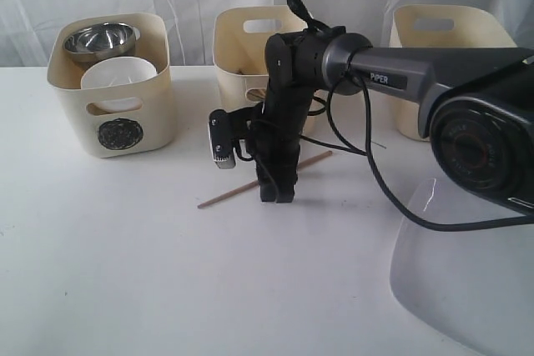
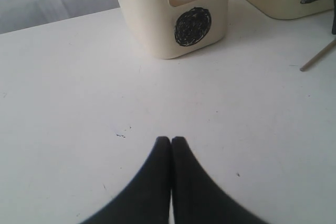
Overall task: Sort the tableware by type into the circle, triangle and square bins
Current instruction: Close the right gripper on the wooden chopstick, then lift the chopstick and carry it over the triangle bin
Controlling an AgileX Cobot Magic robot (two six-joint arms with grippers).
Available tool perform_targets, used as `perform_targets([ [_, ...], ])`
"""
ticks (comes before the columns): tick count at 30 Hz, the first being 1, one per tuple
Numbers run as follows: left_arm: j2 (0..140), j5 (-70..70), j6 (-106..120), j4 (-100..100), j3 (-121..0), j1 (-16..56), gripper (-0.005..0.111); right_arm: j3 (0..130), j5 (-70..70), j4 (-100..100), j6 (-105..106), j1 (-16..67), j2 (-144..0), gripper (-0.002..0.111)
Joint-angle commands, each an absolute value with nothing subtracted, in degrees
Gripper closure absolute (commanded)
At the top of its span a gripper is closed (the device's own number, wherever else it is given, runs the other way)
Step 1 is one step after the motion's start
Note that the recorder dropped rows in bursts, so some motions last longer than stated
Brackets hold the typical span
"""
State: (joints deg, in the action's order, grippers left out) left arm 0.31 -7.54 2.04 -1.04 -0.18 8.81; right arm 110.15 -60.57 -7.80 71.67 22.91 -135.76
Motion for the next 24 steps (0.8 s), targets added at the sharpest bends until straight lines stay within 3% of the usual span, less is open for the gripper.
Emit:
perform_targets([
  [1, 0.0, -7.75, 1.97, -0.95, 0.0, 8.7, 0.107, 109.5, -65.7, -8.38, 67.79, 22.96, -137.47, 0.068],
  [7, 0.0, -7.75, 1.97, -0.95, 0.0, 8.7, 0.107, 109.5, -69.55, -8.66, 63.47, 23.44, -137.47, 0.09],
  [15, 0.0, -7.75, 1.97, -0.95, 0.0, 8.7, 0.107, 109.5, -69.96, -10.94, 60.84, 24.72, -136.73, 0.108],
  [24, 0.0, -7.75, 1.97, -0.95, 0.0, 8.7, 0.107, 107.55, -69.96, -15.99, 56.43, 25.29, -127.72, 0.108],
])
